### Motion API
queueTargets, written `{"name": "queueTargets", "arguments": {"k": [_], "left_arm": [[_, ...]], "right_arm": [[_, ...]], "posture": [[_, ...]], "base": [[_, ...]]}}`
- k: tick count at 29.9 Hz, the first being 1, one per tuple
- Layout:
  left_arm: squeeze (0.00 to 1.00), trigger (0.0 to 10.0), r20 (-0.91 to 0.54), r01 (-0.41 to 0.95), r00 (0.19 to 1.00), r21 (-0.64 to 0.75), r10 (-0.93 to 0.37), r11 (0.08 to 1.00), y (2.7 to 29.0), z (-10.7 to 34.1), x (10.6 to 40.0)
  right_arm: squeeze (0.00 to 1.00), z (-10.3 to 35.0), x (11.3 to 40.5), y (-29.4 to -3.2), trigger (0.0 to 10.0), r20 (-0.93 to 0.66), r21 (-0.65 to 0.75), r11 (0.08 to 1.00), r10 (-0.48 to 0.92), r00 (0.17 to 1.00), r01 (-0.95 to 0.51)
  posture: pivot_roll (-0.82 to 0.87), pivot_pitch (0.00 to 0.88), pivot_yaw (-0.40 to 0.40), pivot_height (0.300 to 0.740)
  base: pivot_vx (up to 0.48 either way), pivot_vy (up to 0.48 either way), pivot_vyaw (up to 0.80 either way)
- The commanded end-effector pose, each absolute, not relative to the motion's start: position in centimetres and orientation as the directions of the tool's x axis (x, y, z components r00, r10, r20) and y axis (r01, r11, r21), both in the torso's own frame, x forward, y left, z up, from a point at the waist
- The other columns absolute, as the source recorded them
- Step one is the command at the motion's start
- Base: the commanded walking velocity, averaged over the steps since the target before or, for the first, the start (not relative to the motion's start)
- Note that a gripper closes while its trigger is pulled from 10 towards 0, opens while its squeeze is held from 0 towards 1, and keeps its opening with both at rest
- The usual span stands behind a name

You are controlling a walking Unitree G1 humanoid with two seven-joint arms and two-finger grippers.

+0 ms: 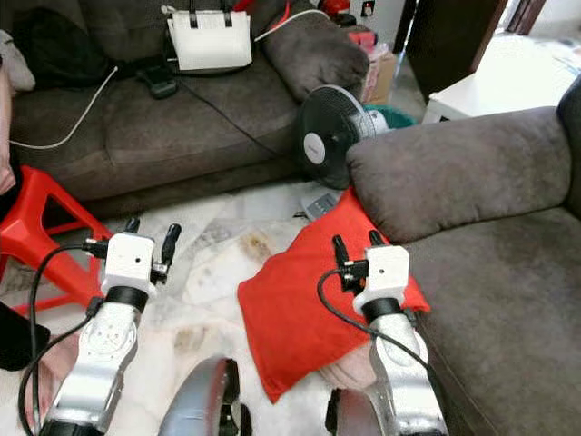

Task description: Move the pillow to the sofa from floor

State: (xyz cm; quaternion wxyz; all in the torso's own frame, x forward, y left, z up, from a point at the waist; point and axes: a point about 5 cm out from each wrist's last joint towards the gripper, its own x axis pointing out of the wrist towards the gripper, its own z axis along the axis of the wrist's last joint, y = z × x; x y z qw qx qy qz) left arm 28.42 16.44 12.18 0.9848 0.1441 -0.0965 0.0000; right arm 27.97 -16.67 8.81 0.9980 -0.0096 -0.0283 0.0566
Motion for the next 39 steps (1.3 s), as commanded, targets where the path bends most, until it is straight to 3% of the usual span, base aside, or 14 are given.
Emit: {"name": "queueTargets", "arguments": {"k": [1,21,28,39], "left_arm": [[0.00,10.0,0.179,-0.023,0.983,0.284,-0.030,0.959,16.51,12.01,28.43],[0.00,10.0,0.160,0.009,0.986,0.263,-0.053,0.965,16.32,11.77,28.54],[0.00,10.0,0.157,0.010,0.986,0.260,-0.052,0.965,16.36,11.75,28.55],[0.00,10.0,0.155,0.012,0.986,0.259,-0.054,0.966,16.34,11.74,28.56]], "right_arm": [[0.00,8.83,27.93,-16.73,10.0,0.057,-0.015,0.994,0.107,0.993,-0.107],[0.00,8.74,28.02,-16.81,10.0,0.046,0.014,0.996,0.089,0.995,-0.090],[0.00,8.81,28.01,-16.69,10.0,0.055,0.013,0.996,0.093,0.994,-0.094],[0.00,8.86,28.08,-16.78,10.0,0.055,0.013,0.996,0.087,0.995,-0.088]], "posture": [[0.14,0.110,-0.022,0.630],[0.14,0.108,-0.022,0.630],[0.14,0.115,-0.023,0.630],[0.14,0.117,-0.023,0.630]], "base": [[0.000,0.000,0.00],[0.000,0.000,0.00],[0.000,0.000,-0.55],[0.281,0.000,0.00]]}}
